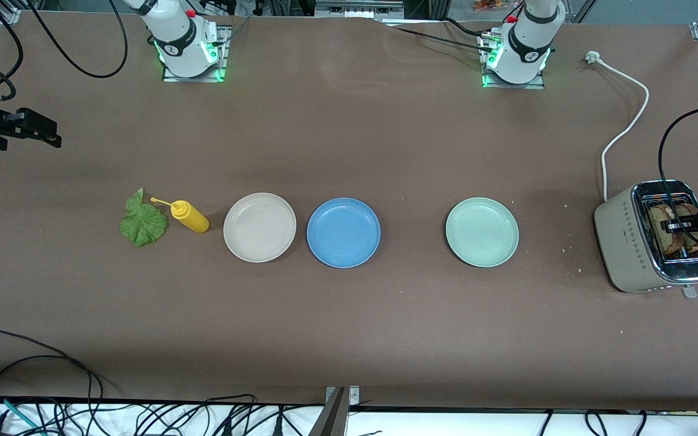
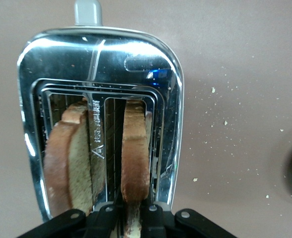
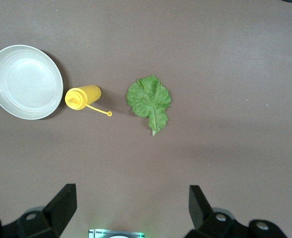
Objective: Make sandwich in blue plate with both arms
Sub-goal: 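Lift the bread slice up out of the toaster with the left gripper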
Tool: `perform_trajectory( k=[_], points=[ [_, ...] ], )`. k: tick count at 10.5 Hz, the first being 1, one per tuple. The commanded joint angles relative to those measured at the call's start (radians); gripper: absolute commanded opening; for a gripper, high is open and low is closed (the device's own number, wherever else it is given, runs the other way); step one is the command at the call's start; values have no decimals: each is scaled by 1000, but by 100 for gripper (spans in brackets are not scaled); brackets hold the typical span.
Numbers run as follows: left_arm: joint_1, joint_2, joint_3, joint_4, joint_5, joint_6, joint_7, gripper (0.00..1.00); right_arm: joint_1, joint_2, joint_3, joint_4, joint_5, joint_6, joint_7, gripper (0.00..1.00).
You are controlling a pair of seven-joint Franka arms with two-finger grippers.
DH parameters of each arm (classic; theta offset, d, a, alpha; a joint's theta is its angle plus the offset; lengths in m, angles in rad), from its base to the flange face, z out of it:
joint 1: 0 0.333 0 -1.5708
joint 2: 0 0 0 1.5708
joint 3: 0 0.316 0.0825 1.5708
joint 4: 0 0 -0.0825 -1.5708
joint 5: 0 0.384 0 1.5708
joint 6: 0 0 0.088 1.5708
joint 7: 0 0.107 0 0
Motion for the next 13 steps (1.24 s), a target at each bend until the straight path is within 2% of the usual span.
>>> perform_trajectory(
  k=[1,3,6,12,13],
  points=[
    [7,-96,-3,12,2,-81,129,0,0,6,1,23,-4,-18,0,100],
    [6,-149,-12,29,4,-169,133,0,0,6,1,23,-4,-18,0,100],
    [-3,-160,-17,132,1,-303,130,0,0,6,-1,23,-4,-18,-4,100],
    [-48,-148,-110,135,-7,-303,110,0,0,6,-1,23,-3,-18,-4,100],
    [-67,-136,-115,131,-63,-300,101,0,0,6,-1,23,-3,-18,-4,100]
  ],
)
